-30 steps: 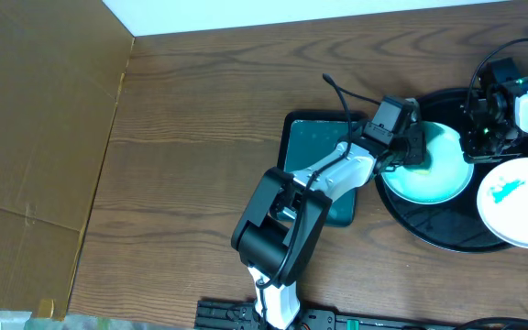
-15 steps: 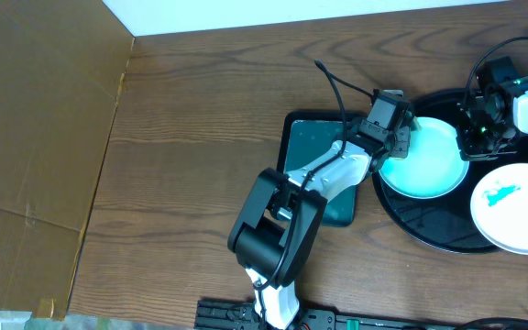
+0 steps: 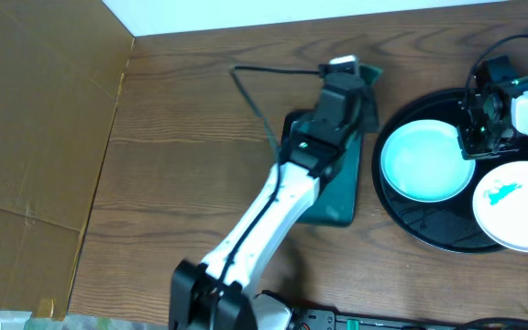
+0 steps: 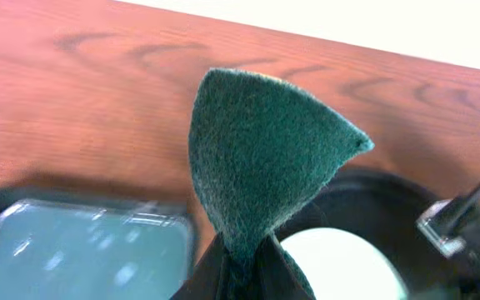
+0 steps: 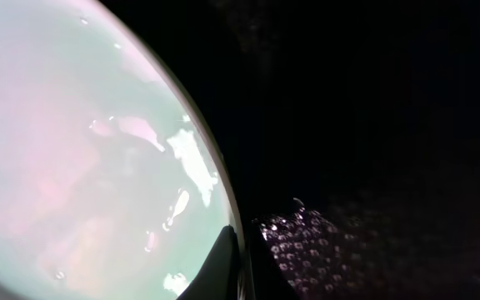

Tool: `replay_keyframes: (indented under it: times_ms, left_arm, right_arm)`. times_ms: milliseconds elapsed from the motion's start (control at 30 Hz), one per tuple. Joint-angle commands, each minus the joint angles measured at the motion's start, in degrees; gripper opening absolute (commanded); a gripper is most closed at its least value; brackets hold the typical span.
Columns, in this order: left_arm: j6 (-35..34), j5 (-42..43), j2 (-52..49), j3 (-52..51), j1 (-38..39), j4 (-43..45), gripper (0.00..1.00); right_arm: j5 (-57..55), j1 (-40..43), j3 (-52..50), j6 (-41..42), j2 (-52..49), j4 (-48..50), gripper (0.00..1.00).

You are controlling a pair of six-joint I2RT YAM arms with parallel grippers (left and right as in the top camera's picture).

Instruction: Clean dirty plates on tray and stack at the side

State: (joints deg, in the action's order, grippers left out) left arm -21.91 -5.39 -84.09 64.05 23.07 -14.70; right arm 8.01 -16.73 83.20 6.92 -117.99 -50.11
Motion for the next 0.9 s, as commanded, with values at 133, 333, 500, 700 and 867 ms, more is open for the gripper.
replay_keyframes:
  times_ms: [133, 333, 500, 700, 867]
  left_arm:
    - [-1.0, -1.7, 0.7, 0.0, -10.5, -12.6, 0.07]
    - [-5.7, -1.7, 0.5, 0.0, -18.8, -18.8, 0.07]
    - [-6.3, -1.7, 0.5, 0.0, -21.4, -20.8, 0.07]
    - [-6.3, -1.7, 0.5, 0.0, -21.7, -21.3, 0.07]
    - [-6.3, -1.7, 0.5, 0.0, -21.7, -21.3, 0.07]
  right_arm:
    - [-27.4, -5.8, 2.0, -1.3, 12.8, 0.5, 0.01]
    - [-42.2, -12.5, 2.0, -8.5, 22.7, 3.4, 0.01]
    - [-53.7, -18.4, 2.0, -14.2, 26.8, 6.0, 0.01]
    - [-64.8, -24.6, 2.0, -27.6, 27.3, 10.6, 0.01]
    - [-71.0, -28.3, 2.0, -38.0, 27.3, 13.0, 0.01]
